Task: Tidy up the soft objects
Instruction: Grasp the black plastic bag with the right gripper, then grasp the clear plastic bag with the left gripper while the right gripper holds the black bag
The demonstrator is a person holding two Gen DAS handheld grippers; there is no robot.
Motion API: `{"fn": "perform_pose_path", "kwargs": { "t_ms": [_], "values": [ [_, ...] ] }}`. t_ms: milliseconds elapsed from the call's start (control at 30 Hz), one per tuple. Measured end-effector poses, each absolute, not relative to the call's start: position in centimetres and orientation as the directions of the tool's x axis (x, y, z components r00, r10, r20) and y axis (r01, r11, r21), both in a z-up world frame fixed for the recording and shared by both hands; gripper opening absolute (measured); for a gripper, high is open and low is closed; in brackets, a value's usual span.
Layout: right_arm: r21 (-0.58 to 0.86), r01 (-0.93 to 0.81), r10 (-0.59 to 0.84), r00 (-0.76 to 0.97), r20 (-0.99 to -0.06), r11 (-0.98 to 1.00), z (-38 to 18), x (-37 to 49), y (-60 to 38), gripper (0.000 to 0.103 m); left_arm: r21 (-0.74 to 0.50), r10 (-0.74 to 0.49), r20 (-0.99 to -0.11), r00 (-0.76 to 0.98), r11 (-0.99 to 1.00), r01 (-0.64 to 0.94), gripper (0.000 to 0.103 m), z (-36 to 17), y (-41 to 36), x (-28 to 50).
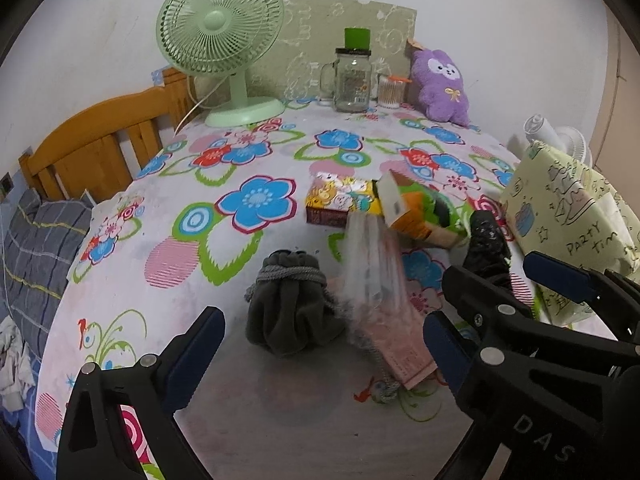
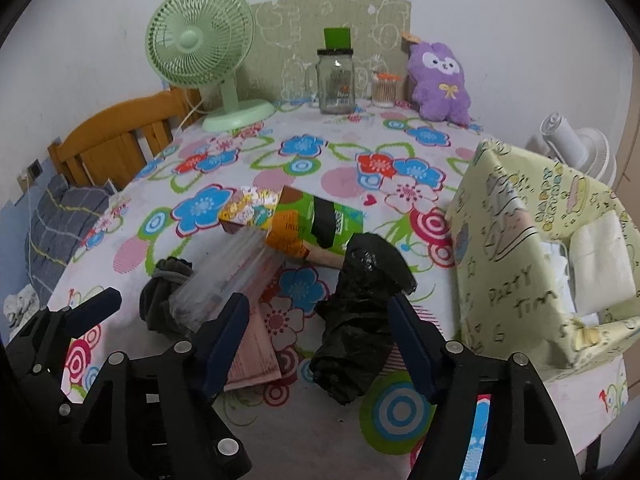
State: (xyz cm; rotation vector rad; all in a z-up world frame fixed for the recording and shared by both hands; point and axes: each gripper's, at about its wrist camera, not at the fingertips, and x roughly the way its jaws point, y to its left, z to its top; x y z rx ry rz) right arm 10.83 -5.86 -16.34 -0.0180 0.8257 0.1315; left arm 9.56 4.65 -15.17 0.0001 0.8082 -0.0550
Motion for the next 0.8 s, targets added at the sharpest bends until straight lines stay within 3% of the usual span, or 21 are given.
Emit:
{"fn": "perform_pose_path", "kwargs": {
  "t_ms": [267, 367, 467, 533, 800],
  "values": [
    [0.046, -0.094, 0.095, 0.641, -0.761, 0.995, -17.6, 11.8, -6.4, 0.073, -0.012, -0.039, -0.741, 0.671, 0.999, 0.046, 0.1, -16.0, 4.3, 10.2],
    [0.058, -0.084, 0.098, 0.626, -0.774, 0.995, -18.1, 12.2, -6.6, 0.069, 0.003, -0.031, -0.746, 0.666, 0.999, 0.05, 0.099, -16.2, 4.1, 10.4],
    [0.057, -0.077, 0.092, 0.612, -0.785, 0.995, -18.3, 12.6, -6.7, 0.061, 0.041, 0.001, -0.745, 0.667, 0.998, 0.044, 0.099, -16.3, 3.6, 10.5],
    [0.037, -0.08, 0.078, 0.608, -0.79, 0.996, -18.4, 12.7, -6.6, 0.038, 0.072, 0.022, -0.736, 0.677, 0.996, 0.047, 0.099, -16.2, 3.2, 10.4],
    [0.07, -0.09, 0.111, 0.616, -0.78, 0.993, -17.4, 12.8, -7.4, 0.023, 0.102, 0.039, -0.718, 0.694, 0.994, 0.049, 0.099, -15.0, 2.5, 10.8]
  ]
}}
